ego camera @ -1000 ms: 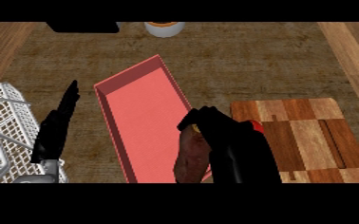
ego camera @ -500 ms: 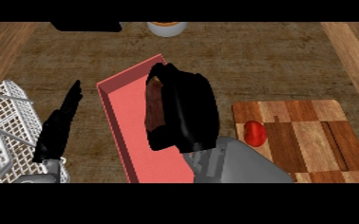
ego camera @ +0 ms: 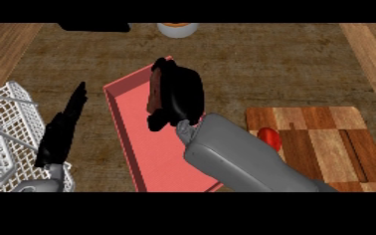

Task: Pick the sweet potato from the cutting board and place it in the cardboard box

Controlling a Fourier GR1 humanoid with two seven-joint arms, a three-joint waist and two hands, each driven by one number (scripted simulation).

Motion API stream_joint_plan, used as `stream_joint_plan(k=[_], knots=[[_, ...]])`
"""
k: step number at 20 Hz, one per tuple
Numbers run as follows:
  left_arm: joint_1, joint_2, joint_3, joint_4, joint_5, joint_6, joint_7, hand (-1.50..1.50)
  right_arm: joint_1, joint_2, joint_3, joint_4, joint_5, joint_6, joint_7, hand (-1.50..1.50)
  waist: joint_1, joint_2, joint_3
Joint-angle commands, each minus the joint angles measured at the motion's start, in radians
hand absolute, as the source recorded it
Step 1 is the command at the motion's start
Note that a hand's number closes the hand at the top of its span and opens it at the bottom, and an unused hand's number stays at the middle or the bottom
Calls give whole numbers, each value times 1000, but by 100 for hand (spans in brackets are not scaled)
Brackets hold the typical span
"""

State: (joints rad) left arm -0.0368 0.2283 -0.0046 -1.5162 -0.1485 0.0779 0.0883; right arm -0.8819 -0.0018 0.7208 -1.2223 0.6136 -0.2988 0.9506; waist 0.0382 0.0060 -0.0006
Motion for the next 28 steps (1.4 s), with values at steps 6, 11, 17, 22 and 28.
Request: stream_joint_plan(k=[6, 11, 17, 22, 28], knots=[[2, -29, -22, -39, -26, 11, 35, 0, -73, 2, 72, 230, -213, -317, -131, -150, 13, 3, 1], [27, -42, -24, -5, -40, 26, -2, 0, -82, 2, -61, 177, -177, -512, -171, -150, -10, -2, 1], [44, -21, 1, -20, -34, 19, -22, 0, 61, -3, -181, 37, -280, -620, -372, -150, -31, -3, 2], [39, 1, 36, -64, -1, -4, 51, 0, 238, -102, -243, -154, -288, -653, -422, -150, -50, -11, 2], [52, -12, 39, -51, -30, 25, 15, 0, 454, -312, -375, -424, -387, -556, -440, -150, -62, -12, 2]])
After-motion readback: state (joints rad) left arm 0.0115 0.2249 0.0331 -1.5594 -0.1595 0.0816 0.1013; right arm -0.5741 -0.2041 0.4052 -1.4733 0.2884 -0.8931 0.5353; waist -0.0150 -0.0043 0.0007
